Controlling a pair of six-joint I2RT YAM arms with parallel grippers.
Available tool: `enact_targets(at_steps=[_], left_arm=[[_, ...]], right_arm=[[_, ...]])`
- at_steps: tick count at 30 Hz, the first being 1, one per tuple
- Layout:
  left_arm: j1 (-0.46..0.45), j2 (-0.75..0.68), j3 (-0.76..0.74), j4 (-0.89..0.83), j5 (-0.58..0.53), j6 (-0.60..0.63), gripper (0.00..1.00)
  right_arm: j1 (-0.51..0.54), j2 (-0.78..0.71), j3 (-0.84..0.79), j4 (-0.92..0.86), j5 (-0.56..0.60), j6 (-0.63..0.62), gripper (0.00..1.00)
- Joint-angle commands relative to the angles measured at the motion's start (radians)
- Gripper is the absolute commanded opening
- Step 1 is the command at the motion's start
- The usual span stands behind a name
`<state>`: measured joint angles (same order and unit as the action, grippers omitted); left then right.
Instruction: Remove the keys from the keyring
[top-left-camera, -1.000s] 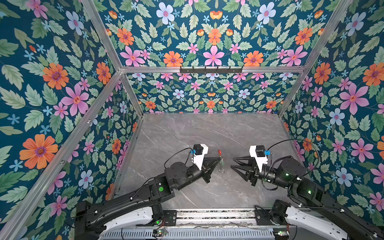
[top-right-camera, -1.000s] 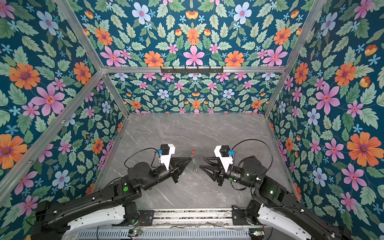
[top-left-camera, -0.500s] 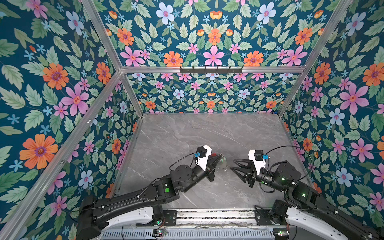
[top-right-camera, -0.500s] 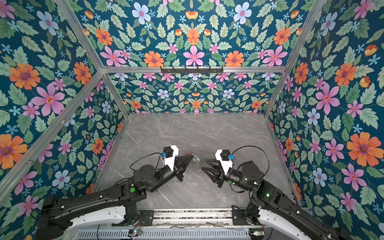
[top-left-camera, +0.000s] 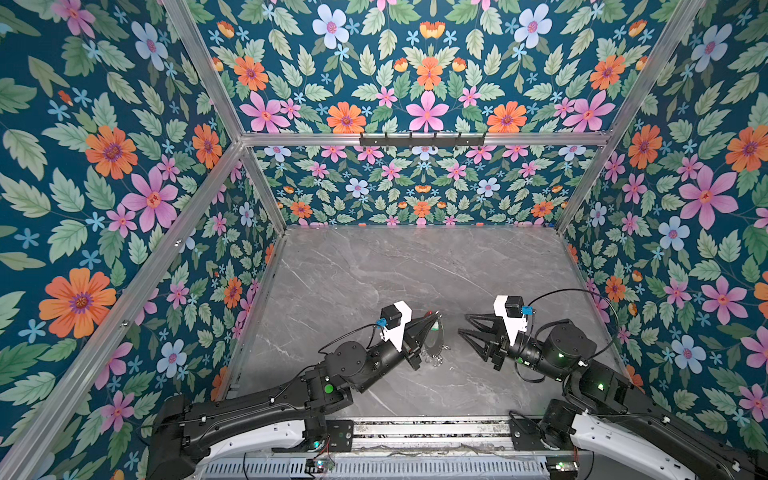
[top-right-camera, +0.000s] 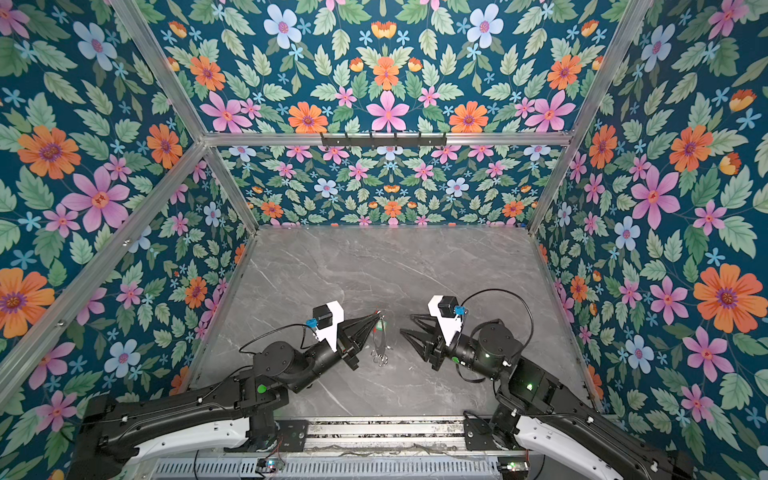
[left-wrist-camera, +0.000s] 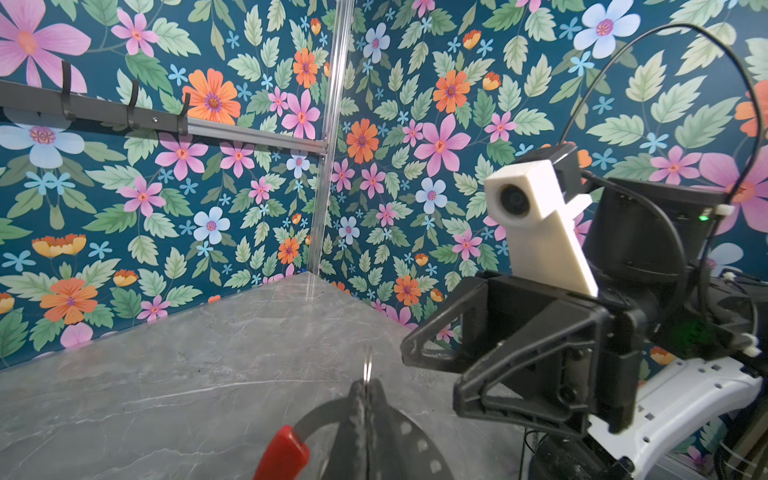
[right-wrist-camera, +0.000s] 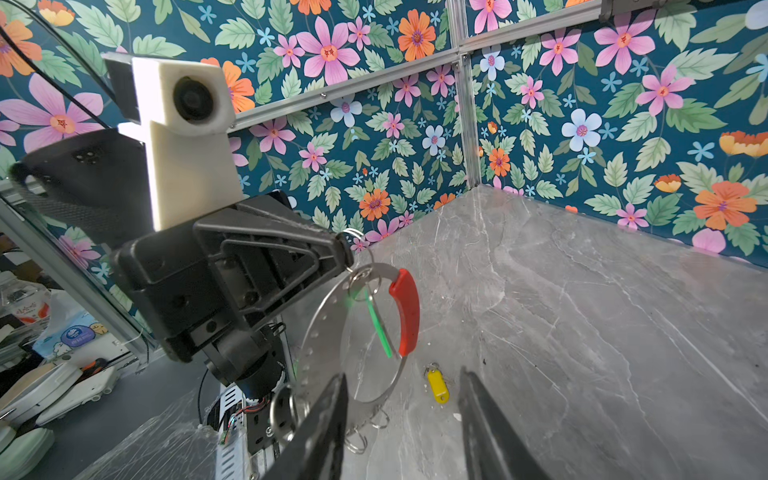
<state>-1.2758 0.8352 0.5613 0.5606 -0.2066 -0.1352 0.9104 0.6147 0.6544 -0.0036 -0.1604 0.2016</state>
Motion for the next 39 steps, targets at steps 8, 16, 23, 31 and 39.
enact_targets(at_steps=[8,16,23,31,39], left_arm=[[0.0,-0.054,-0.044,0.126,0.182,-0.01,0.0],[-0.001,-0.045,-0.051,0.182,0.243,-0.049,0.0],[0.0,-0.06,-0.066,0.212,0.245,-0.062,0.0],[0.0,-0.082,-0.083,0.225,0.23,-0.066,0.0],[0.0,-0.084,-0.084,0.226,0.231,-0.07,0.0]], right_arm=[[0.001,0.031,0.034,0.191,-0.099,0.071,0.47],[0.0,0.094,0.059,0.302,-0.252,0.181,0.47],[0.001,0.128,0.088,0.295,-0.332,0.209,0.38],[0.0,0.149,0.099,0.29,-0.384,0.223,0.26],[0.0,0.154,0.104,0.28,-0.397,0.224,0.04]])
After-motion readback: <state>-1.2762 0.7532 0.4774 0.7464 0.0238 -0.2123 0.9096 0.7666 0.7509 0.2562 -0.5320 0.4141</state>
